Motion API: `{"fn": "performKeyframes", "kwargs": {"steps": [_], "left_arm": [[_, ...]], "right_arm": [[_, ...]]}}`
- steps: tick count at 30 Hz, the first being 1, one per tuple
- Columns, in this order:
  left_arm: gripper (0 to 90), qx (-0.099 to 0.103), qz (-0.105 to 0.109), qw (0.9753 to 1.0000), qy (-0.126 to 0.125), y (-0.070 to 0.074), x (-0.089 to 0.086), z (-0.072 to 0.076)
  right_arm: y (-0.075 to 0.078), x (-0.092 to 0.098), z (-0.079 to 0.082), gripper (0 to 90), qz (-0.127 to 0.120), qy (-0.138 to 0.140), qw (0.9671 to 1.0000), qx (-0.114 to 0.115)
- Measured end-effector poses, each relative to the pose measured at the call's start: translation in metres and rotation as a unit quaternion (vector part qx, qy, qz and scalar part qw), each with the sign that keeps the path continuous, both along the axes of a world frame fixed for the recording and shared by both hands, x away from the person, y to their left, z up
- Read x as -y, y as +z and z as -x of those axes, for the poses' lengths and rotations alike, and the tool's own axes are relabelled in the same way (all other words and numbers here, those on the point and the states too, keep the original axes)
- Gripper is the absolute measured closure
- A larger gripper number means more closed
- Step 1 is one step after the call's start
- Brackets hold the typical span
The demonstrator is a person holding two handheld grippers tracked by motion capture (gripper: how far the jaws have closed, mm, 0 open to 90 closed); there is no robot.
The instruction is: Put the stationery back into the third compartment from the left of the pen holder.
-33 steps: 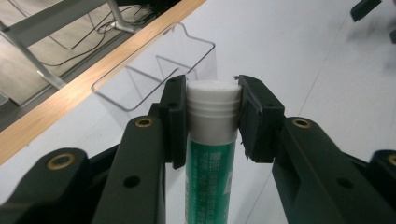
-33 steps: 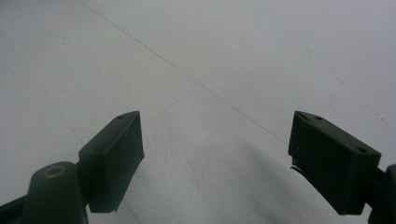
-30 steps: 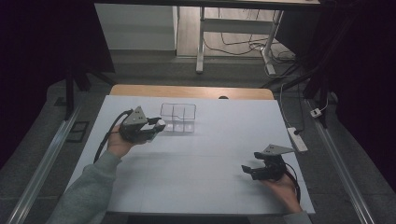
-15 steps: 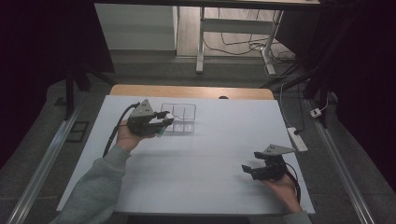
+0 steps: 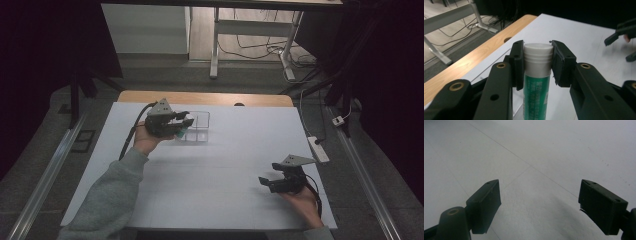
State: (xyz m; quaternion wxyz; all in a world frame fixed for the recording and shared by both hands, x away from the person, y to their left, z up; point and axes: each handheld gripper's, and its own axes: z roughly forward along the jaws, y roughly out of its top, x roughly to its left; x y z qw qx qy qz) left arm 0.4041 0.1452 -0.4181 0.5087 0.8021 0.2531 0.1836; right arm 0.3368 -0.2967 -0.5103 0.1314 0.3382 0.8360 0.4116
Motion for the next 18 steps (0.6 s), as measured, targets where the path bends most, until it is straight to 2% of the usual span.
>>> {"fn": "performKeyframes", "kwargs": {"steps": [14, 18], "left_arm": [[64.4, 0.004, 0.013, 0.9999, 0.007, 0.013, 0.023, -0.02], [64.4, 0.004, 0.009, 0.9999, 0.008, 0.015, 0.031, -0.027]], "right_arm": [[0.0, 0.0, 0.0, 17.5, 0.007, 0.0, 1.0, -0.001], [0.0, 0.0, 0.0, 17.5, 0.004, 0.001, 1.0, -0.001]]}}
